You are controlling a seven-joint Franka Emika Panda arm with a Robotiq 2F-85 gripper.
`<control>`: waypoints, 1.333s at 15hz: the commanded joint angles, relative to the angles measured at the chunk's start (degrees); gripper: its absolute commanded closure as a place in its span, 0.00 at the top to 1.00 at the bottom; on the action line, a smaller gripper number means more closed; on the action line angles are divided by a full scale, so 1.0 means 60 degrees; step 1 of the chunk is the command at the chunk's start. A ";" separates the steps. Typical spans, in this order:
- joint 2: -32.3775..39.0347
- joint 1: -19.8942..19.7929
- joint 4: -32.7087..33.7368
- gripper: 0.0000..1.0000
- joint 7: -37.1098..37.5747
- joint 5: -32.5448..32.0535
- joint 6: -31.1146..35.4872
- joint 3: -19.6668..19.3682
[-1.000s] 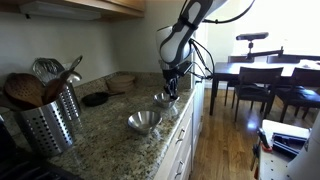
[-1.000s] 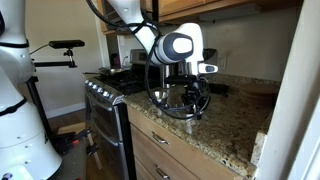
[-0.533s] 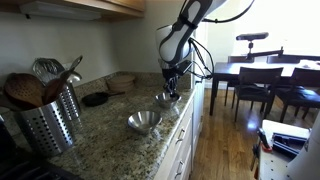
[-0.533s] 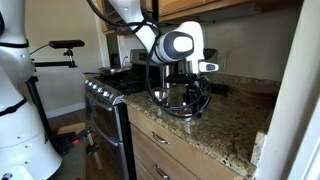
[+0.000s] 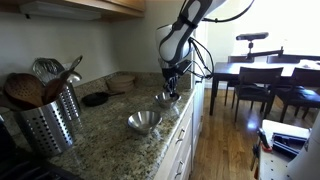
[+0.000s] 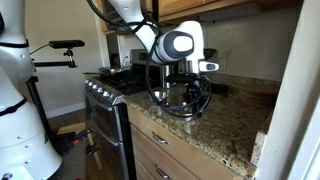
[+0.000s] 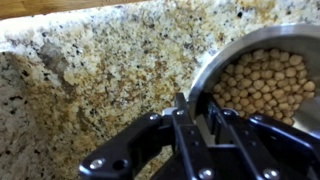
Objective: Pour the things in the bowl on the right into the bowl on the left
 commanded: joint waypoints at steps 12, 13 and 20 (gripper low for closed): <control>-0.1028 0.0196 -0.0333 0.42 0.0652 -0.0603 -0.0027 -0.0169; -0.1021 0.0197 -0.0342 0.44 0.0674 -0.0625 -0.0021 -0.0170; -0.0818 0.0191 -0.0572 0.88 0.0654 -0.0626 -0.0099 -0.0165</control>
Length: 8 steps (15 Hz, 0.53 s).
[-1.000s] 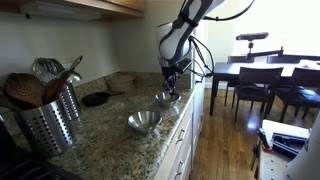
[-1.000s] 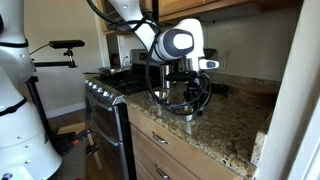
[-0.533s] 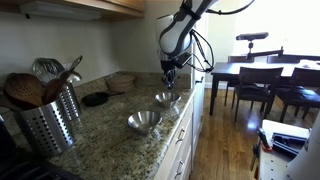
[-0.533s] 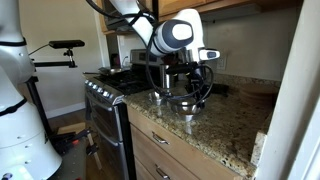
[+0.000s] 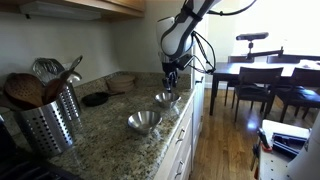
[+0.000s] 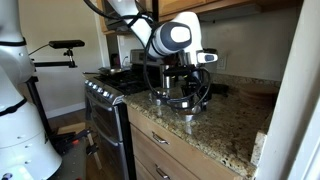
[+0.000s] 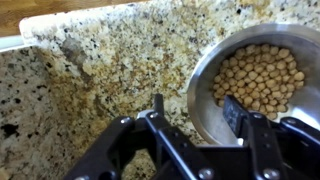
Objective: Pour the things in the bowl on the right into the bowl on the left
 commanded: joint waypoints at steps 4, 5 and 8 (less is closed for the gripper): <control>-0.0082 0.0145 -0.0424 1.00 0.0282 -0.0212 -0.0089 -0.0129; -0.0058 0.0147 -0.0427 1.00 0.0281 -0.0210 -0.0090 -0.0130; 0.0041 0.0151 -0.0409 1.00 0.0354 -0.0265 0.0020 -0.0169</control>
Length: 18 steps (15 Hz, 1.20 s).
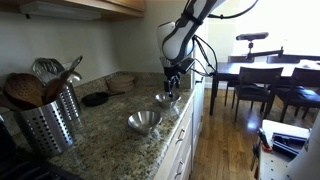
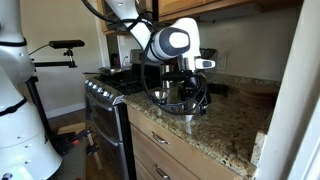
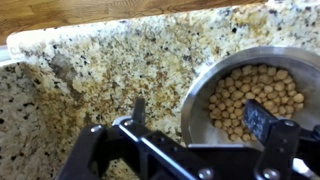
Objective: Pour the things in the bowl on the right into the bowl on the left
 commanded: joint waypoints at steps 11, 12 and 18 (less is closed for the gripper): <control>0.0073 0.0145 -0.0087 1.00 0.0676 -0.0248 0.0047 -0.0308; 0.0089 0.0149 -0.0075 1.00 0.0704 -0.0237 0.0045 -0.0302; 0.0198 0.0146 -0.0012 1.00 0.0760 -0.0159 0.0068 -0.0283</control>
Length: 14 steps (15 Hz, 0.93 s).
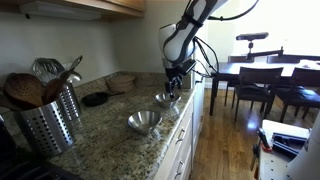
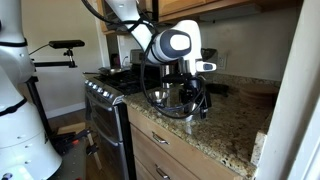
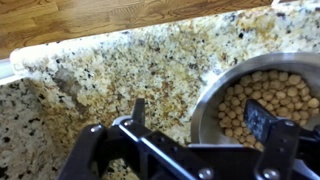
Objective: Pour the things in the bowl on the right into the bowl on the left
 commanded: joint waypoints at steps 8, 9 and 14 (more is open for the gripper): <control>0.0267 0.0171 0.0056 0.73 0.0587 -0.0131 0.0091 -0.0143; 0.0271 0.0177 0.0058 0.70 0.0615 -0.0136 0.0082 -0.0145; 0.0266 0.0177 0.0054 0.37 0.0656 -0.0143 0.0094 -0.0153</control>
